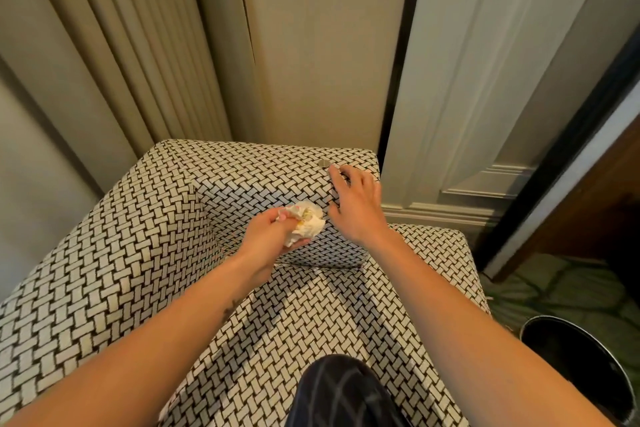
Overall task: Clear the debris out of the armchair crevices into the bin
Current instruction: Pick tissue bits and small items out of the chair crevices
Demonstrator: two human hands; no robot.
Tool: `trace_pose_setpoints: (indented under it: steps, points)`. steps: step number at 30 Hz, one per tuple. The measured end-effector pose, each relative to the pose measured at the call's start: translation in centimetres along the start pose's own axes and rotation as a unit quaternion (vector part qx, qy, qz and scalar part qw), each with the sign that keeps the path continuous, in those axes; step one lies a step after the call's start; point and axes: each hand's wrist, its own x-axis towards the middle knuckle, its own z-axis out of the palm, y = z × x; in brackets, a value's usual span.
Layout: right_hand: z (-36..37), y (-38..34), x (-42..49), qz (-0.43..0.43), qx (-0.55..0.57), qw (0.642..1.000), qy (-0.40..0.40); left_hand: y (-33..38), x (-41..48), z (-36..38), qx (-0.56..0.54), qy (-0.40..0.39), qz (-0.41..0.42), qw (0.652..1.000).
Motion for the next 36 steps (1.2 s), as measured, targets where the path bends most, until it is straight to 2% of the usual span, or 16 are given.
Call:
trace_pose_setpoints:
  steps: [5, 9, 13, 16, 19, 23, 27, 32, 36]
  points:
    - [0.8, -0.8, -2.9, -0.079, -0.008, 0.996, 0.027, -1.8, -1.7, -1.9, 0.008, 0.002, -0.024, 1.000]
    - [2.5, -1.9, -4.7, -0.100, 0.061, 0.993, -0.028, -3.9, -3.3, -4.6, 0.037, 0.012, -0.038, 0.998]
    - [4.8, -3.7, -5.5, -0.082, 0.124, 0.985, -0.085, -6.2, -4.4, -7.3, 0.042, 0.027, -0.073, 0.996]
    - [7.2, -4.7, -5.7, -0.063, 0.149, 0.976, -0.145, -7.5, -3.8, -9.2, -0.003, 0.064, -0.106, 0.992]
    - [10.0, -4.9, -5.4, -0.031, 0.157, 0.968, -0.195, -7.8, -2.4, -9.3, -0.033, 0.105, -0.136, 0.985]
    - [13.2, -4.9, -4.5, 0.019, 0.176, 0.955, -0.236, -8.8, -1.4, -8.4, -0.027, 0.119, -0.146, 0.982]
    - [15.2, -5.8, -3.0, 0.034, 0.156, 0.951, -0.264, -9.8, -1.1, -8.7, -0.050, 0.156, -0.149, 0.975]
    - [19.4, -7.7, -1.1, 0.010, 0.100, 0.954, -0.283, -10.5, -0.1, -9.3, -0.050, 0.170, -0.121, 0.977]
    - [21.1, -8.6, 0.1, 0.010, 0.041, 0.956, -0.289, -9.9, 0.6, -9.6, -0.051, 0.233, -0.087, 0.967]
